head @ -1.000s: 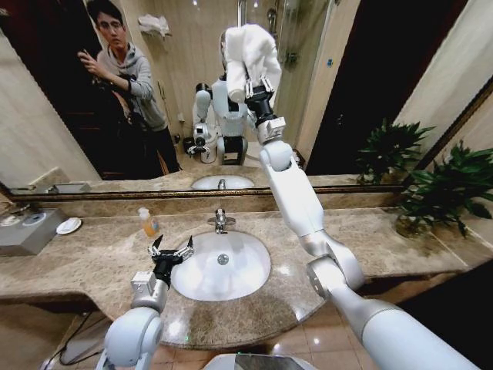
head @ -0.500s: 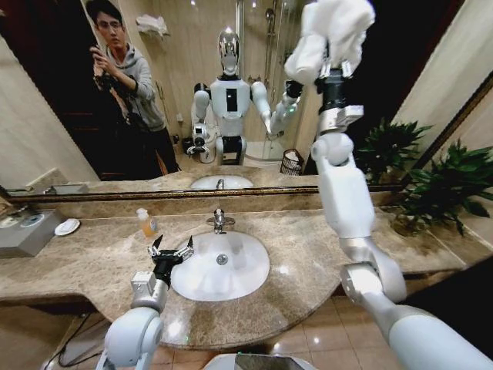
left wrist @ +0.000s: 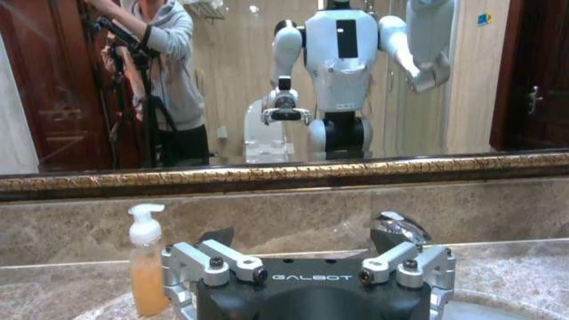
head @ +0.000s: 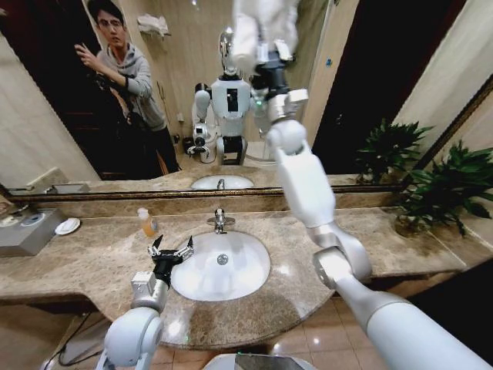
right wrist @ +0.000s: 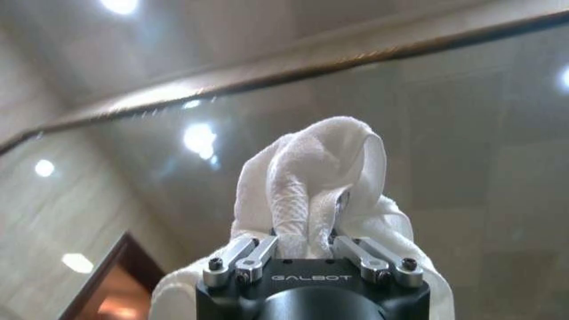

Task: Pick up the towel from the sink counter and wipe the mirror surface.

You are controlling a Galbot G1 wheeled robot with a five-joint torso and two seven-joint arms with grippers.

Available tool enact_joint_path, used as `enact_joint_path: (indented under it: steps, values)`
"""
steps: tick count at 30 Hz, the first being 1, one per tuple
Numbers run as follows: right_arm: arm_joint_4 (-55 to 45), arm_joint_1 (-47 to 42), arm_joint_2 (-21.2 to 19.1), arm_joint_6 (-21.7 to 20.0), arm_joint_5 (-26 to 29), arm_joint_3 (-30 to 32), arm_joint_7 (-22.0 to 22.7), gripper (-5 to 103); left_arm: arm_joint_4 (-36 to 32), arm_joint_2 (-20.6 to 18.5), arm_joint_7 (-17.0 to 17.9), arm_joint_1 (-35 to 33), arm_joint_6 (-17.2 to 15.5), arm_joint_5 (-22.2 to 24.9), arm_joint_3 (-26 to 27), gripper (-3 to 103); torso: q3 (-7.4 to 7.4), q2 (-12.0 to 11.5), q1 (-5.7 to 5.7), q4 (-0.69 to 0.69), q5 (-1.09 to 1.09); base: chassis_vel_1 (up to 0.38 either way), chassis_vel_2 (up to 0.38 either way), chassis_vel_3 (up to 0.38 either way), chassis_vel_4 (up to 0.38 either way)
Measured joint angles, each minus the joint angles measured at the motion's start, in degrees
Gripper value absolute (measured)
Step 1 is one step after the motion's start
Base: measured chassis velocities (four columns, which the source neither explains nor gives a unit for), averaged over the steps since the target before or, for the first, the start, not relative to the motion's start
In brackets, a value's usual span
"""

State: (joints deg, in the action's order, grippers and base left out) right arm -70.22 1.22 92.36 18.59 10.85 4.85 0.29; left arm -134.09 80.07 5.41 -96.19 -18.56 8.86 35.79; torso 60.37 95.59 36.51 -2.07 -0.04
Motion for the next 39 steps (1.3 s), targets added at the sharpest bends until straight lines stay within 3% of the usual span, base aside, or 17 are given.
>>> enact_joint_path:
  steps: [10, 20, 22, 27, 31, 35, 39]
  values:
    - [11.54, 8.29, 0.01, 1.86, -1.93, 0.44, -2.41, 17, 0.00, 0.00, 0.00, 0.00, 0.00, 0.00, 0.00, 100, -0.01, 0.01, -0.01, -0.01, 0.02, 0.000, 0.000, 0.000, 0.000]
    - [2.35, 6.10, -0.18, -0.68, 3.28, 3.30, 1.37, 17, 0.00, 0.00, 0.00, 0.01, 0.00, 0.00, 0.00, 100, 0.00, 0.00, 0.03, 0.03, 0.05, 0.000, 0.000, 0.000, 0.000]
    - [0.15, 5.41, -2.10, -1.09, 4.89, 4.39, 1.84, 17, 0.00, 0.01, 0.00, 0.00, 0.00, 0.00, 0.00, 100, 0.00, 0.01, 0.02, -0.03, 0.02, 0.000, 0.000, 0.000, 0.000]
    - [0.30, 5.01, -7.29, -1.15, 7.32, 7.59, 2.02, 17, 0.00, 0.00, 0.00, 0.01, 0.00, 0.00, 0.00, 100, 0.00, 0.00, 0.01, 0.06, 0.07, 0.000, 0.000, 0.000, 0.000]
    - [2.31, 5.04, -8.84, -0.89, 7.66, 9.29, 1.74, 17, 0.00, 0.00, 0.00, 0.00, 0.00, 0.00, 0.00, 100, 0.01, 0.00, 0.01, 0.06, 0.08, 0.000, 0.000, 0.000, 0.000]
    - [3.04, 4.81, -8.29, -0.74, 7.68, 8.97, 1.33, 17, 0.00, 0.00, 0.00, 0.01, 0.00, 0.00, 0.00, 100, 0.00, 0.00, 0.02, 0.03, 0.04, 0.000, 0.000, 0.000, 0.000]
    - [3.20, 4.33, -4.89, -0.49, 6.91, 6.57, 0.23, 17, 0.00, 0.00, 0.00, 0.00, 0.00, 0.00, 0.00, 100, 0.00, 0.00, 0.01, -0.03, 0.02, 0.000, 0.000, 0.000, 0.000]
